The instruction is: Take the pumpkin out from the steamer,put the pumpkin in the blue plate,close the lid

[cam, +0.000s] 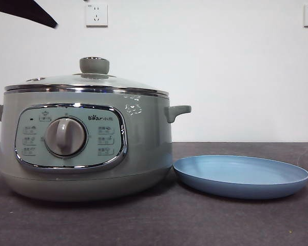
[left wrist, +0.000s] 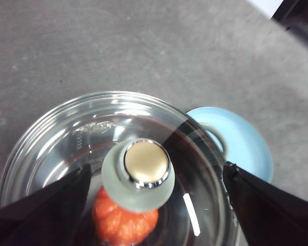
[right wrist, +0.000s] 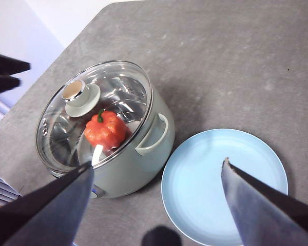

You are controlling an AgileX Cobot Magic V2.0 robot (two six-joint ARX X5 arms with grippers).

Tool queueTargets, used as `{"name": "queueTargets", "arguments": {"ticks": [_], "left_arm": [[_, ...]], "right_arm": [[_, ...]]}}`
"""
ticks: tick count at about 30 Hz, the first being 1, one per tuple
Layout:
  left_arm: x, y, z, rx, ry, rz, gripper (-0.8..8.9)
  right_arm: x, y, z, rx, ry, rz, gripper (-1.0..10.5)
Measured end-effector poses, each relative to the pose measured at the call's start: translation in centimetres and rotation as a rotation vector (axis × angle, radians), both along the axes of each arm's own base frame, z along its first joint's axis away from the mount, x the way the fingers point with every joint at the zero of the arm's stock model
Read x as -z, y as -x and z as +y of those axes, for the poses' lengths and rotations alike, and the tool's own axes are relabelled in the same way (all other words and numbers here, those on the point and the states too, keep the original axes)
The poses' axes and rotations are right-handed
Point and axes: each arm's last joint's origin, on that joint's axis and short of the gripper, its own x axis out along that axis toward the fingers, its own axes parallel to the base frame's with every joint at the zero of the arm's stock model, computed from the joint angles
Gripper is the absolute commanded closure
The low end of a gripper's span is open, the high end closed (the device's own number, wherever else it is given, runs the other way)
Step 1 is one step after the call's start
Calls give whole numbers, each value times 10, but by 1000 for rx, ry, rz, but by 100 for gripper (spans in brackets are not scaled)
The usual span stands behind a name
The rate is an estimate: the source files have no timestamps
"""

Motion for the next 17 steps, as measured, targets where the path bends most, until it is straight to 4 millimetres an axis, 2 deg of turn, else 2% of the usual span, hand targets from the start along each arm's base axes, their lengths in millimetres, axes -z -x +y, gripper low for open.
{"name": "queueTargets", "arguments": {"ticks": [7,12,17], "left_arm": [[14,-25,-29,8,-113,29,381],[34,-38,-39,11,-180,85,381],[44,-42,-47,33,-219,99,382]], "right_arm": [[1,1,0,0,1,15,533],[1,1,0,0,1,15,533],[1,1,0,1,1,15,533]]}}
